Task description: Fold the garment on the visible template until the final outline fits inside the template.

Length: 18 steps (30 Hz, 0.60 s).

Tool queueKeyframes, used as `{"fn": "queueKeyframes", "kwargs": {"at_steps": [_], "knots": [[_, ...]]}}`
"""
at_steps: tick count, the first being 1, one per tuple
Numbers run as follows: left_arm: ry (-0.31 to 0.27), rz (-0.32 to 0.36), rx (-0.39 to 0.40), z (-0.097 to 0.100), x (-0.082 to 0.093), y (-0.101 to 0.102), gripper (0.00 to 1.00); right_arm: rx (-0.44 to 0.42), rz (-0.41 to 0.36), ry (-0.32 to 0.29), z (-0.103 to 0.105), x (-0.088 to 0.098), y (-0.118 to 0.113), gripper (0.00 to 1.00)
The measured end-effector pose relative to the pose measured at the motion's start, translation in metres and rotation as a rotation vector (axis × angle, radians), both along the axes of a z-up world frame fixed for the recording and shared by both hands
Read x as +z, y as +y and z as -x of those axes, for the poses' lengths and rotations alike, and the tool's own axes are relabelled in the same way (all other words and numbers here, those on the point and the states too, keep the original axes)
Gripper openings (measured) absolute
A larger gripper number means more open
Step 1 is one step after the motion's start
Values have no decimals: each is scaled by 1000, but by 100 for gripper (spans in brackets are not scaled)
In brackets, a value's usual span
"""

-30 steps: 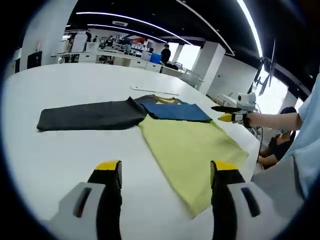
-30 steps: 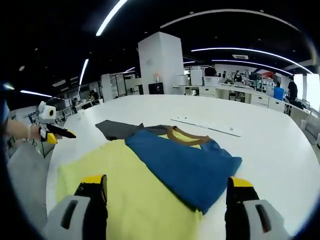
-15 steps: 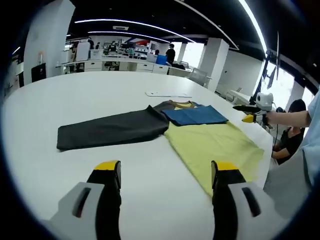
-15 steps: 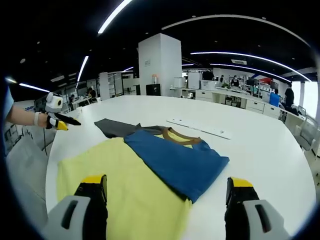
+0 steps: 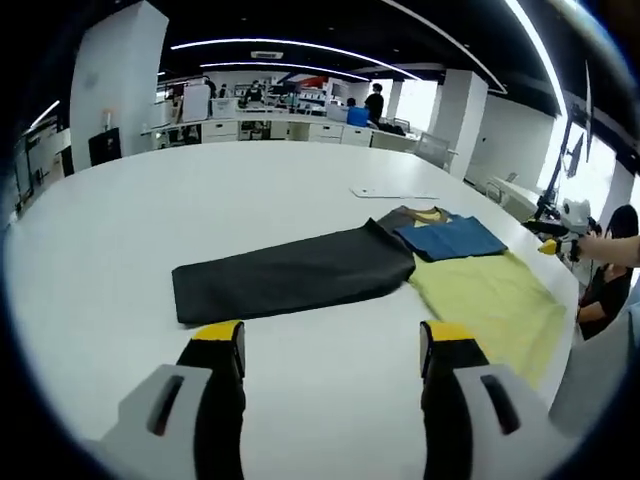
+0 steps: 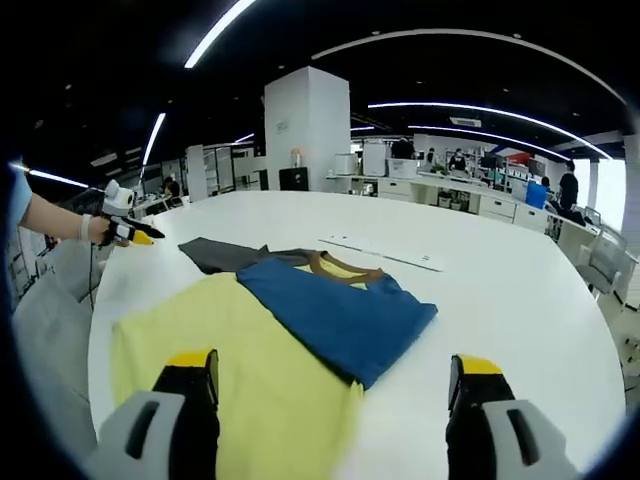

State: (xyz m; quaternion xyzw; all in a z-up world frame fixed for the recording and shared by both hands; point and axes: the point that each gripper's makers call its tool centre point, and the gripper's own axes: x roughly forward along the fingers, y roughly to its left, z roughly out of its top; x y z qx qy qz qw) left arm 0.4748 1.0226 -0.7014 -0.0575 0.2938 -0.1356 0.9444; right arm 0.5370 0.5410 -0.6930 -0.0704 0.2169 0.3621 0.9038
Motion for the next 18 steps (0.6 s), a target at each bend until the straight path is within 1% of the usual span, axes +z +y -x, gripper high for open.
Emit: {"fn": "queueKeyframes", "kwargs": {"at_steps": [2, 3, 4, 5, 6, 8, 9, 11, 12, 14, 18], "knots": [[9, -8, 34, -5, -6, 12, 66, -13, -11, 8, 0, 1, -3, 95], [19, -12, 66, -7, -12, 21, 66, -16, -19, 9, 0, 1, -4, 95], [24, -13, 87, -9, -15, 27, 66, -20, -23, 12, 1, 1, -5, 95], [26, 3, 122, -11, -18, 34, 66, -26, -16, 20, 1, 0, -6, 95], [21, 4, 121, -13, -19, 37, 65, -25, -9, 17, 3, 0, -7, 94], [19, 10, 182, -16, -24, 50, 62, -14, 2, 19, 6, -1, -8, 91], [19, 19, 197, -16, -26, 53, 63, -12, 4, 18, 7, 0, -8, 92], [17, 33, 258, -17, -30, 65, 63, -7, 9, 9, 10, 2, -8, 93], [6, 48, 278, -20, -32, 71, 62, -4, 14, 6, 11, 2, -7, 93], [-4, 63, 301, -24, -34, 80, 60, -5, 15, 3, 14, 4, -7, 94], [-3, 71, 311, -31, -40, 87, 58, 10, 18, 4, 21, 6, -6, 94]]}}
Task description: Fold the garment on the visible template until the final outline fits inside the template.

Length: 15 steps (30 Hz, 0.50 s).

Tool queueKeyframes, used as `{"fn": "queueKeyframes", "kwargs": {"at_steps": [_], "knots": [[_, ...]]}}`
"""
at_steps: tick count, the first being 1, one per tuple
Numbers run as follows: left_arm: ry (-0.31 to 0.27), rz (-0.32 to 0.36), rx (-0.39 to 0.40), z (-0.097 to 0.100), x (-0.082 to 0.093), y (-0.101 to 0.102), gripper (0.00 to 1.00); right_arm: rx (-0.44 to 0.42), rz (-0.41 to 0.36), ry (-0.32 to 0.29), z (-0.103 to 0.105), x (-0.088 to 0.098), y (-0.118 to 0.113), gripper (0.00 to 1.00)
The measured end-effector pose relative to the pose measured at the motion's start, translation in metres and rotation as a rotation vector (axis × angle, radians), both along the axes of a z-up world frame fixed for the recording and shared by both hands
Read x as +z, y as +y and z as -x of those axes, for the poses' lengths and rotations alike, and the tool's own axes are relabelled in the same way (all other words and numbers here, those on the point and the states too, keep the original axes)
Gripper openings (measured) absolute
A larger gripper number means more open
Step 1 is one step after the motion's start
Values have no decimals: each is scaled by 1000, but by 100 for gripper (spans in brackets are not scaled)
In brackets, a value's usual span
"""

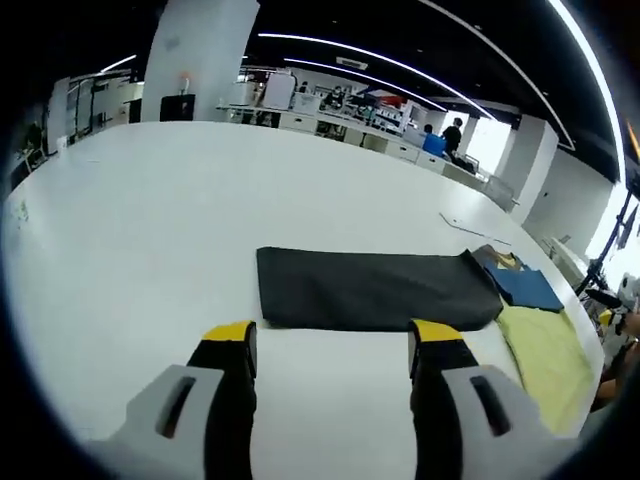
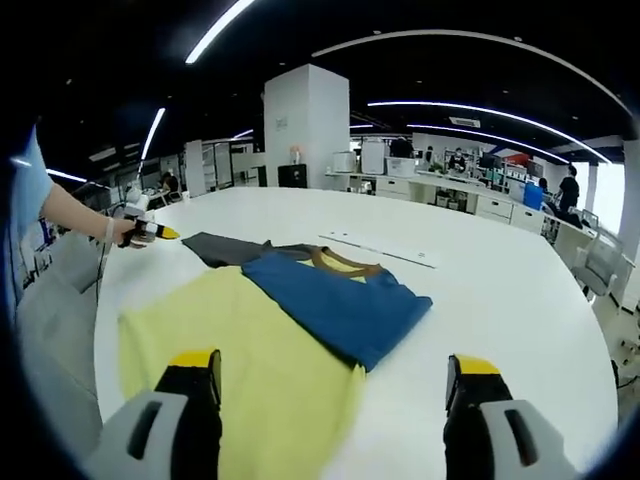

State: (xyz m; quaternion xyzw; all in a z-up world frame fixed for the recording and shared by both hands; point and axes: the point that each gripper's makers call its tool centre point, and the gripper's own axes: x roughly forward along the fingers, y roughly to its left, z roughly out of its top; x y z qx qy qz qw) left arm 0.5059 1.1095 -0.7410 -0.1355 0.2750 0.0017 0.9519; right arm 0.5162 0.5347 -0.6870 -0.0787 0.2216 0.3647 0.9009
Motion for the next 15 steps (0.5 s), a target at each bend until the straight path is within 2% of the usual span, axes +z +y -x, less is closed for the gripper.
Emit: {"fn": "queueKeyframes", "kwargs": {"at_steps": [3, 6, 9, 15], "knots": [[1, 13, 23, -4, -5, 3, 58, -12, 0, -3, 1, 1, -3, 93], [11, -10, 68, -9, -11, 13, 60, -20, -1, 2, 3, -1, -5, 92], [-6, 31, 93, -15, -10, 14, 55, -18, 7, 15, 7, -4, -7, 92], [3, 30, 125, -19, -17, 15, 52, -30, 11, 20, 11, -6, -15, 91]]}}
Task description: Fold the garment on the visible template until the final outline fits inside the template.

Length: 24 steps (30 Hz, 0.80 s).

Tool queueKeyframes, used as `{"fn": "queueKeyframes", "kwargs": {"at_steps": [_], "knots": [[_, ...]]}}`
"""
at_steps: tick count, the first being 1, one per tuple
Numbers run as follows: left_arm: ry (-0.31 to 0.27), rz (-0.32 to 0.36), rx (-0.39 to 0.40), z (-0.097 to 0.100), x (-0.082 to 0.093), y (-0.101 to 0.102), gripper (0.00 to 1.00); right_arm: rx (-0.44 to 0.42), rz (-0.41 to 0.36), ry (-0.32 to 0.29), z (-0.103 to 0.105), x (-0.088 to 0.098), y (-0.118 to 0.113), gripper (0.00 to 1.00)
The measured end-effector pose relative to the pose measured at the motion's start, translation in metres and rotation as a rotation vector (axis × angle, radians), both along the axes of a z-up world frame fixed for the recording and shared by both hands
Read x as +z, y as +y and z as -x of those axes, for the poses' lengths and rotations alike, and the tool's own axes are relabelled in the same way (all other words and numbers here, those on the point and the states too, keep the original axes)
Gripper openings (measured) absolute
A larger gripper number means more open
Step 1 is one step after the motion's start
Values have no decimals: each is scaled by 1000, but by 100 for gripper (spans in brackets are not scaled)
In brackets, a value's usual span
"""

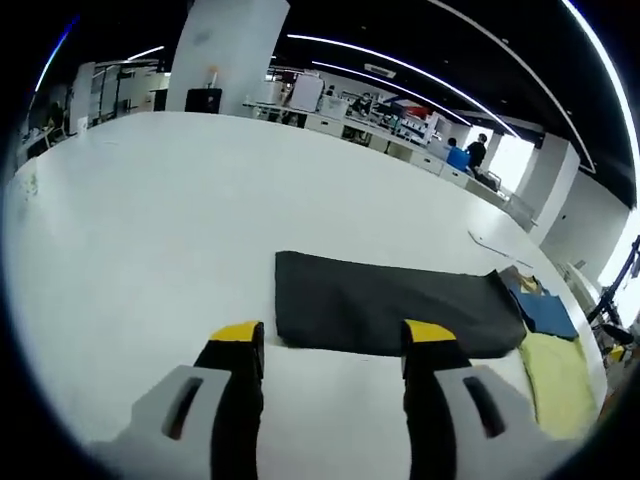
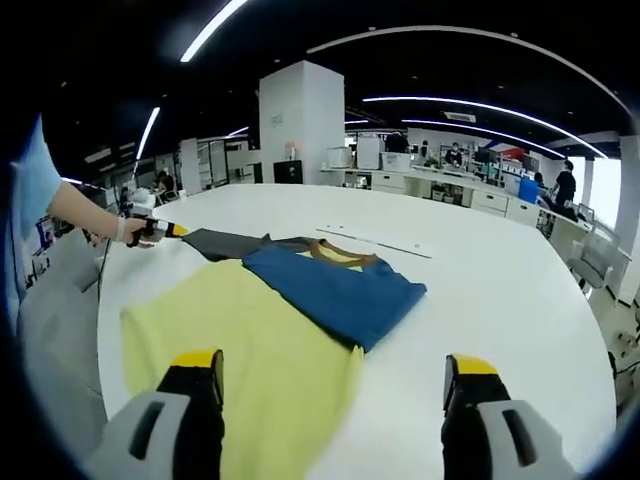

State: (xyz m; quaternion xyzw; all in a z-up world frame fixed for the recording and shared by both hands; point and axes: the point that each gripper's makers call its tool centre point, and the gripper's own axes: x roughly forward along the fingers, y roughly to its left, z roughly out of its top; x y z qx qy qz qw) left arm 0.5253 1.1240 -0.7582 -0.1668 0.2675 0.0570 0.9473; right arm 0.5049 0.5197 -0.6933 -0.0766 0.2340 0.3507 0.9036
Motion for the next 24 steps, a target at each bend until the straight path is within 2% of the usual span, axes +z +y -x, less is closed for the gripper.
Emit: {"fn": "queueKeyframes", "kwargs": {"at_steps": [4, 8, 9, 10, 11, 14, 18, 20, 24], "knots": [[2, 5, 23, -1, -3, -1, 44, -12, -5, 0, 1, 1, -3, 91], [28, -41, 72, 3, -8, 11, 27, -1, 11, -15, 1, 4, -2, 91], [28, -33, 104, 3, -8, 15, 23, 2, 10, -17, 1, 5, -1, 91], [1, 25, 131, 1, -6, 14, 22, 8, 9, -17, 1, 5, 0, 91], [-11, 55, 145, 0, -6, 16, 23, 10, 11, -18, 1, 5, 0, 91], [-4, 42, 171, 2, -8, 23, 18, 20, 27, -22, 2, 5, 0, 91], [-7, 50, 169, 4, -9, 22, 11, 22, 33, -18, 1, 3, 0, 91], [-10, 79, 166, 3, -11, 20, 7, 20, 33, -17, 1, 2, -1, 91], [-15, 95, 164, 2, -12, 17, 2, 15, 30, -15, 1, 3, -1, 91]]}}
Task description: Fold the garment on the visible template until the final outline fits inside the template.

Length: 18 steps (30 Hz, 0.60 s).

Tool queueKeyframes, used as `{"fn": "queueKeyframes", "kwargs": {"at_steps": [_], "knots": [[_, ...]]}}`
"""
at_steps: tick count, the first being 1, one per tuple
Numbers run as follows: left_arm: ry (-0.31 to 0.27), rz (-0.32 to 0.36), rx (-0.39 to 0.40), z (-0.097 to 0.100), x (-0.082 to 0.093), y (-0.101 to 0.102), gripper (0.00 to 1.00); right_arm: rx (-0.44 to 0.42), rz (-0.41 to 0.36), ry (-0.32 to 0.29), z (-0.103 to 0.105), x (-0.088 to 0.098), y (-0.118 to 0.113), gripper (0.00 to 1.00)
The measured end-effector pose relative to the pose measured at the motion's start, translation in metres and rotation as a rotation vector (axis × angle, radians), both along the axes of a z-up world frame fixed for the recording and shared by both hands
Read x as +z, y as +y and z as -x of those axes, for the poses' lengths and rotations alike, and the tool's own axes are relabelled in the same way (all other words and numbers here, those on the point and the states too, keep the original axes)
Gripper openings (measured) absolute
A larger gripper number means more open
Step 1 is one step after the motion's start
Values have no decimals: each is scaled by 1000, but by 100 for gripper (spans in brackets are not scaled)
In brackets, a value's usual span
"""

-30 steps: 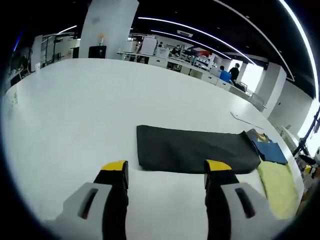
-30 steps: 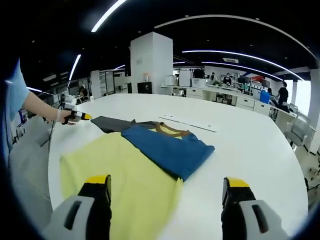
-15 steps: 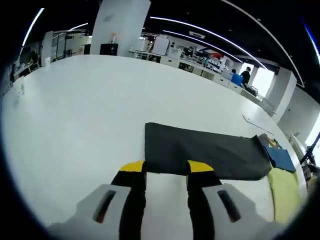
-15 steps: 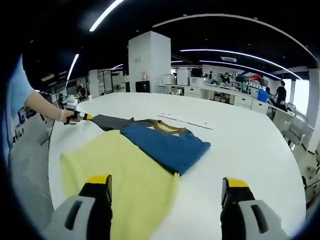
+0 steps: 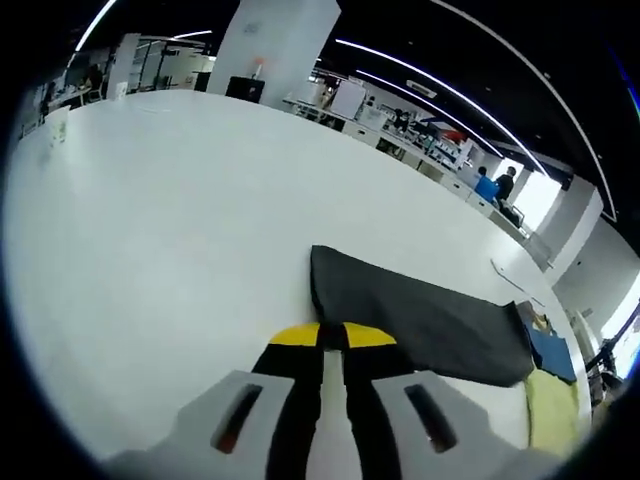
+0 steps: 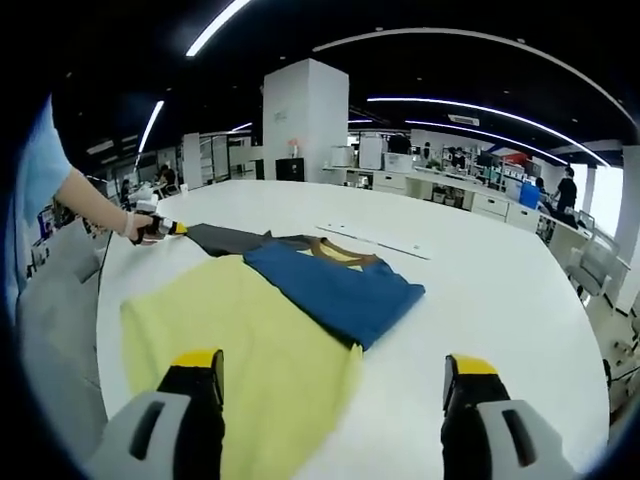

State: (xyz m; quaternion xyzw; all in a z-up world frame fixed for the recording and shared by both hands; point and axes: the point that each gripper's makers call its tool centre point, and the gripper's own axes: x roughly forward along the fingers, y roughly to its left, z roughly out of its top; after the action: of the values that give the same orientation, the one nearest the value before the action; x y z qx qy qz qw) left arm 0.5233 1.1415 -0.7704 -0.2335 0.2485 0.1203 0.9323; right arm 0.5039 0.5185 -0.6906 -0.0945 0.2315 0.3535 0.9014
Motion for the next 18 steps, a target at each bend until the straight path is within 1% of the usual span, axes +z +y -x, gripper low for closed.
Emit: {"fn": "queueKeyframes", "kwargs": {"at_steps": [3, 4, 7, 9, 13, 17, 18], "knots": [[-9, -1, 2, -1, 4, -3, 1, 0, 0, -2, -1, 1, -1, 91], [-14, -11, -2, -1, 7, -3, 1, -1, 4, -3, -1, 1, -2, 91], [-52, -22, -50, -3, 20, -9, 0, -8, -10, -8, -1, 4, -2, 91], [-38, -60, -64, 2, 25, -8, 0, -10, -16, -10, 0, 4, -2, 90], [-50, -48, -57, 10, 37, -6, 0, -7, -23, -15, 2, 3, -1, 90], [-61, -65, -77, 13, 48, -10, 0, -9, -35, -18, 3, 3, 1, 90], [-73, -67, -79, 13, 52, -11, 0, -6, -37, -17, 4, 3, 2, 90]]}}
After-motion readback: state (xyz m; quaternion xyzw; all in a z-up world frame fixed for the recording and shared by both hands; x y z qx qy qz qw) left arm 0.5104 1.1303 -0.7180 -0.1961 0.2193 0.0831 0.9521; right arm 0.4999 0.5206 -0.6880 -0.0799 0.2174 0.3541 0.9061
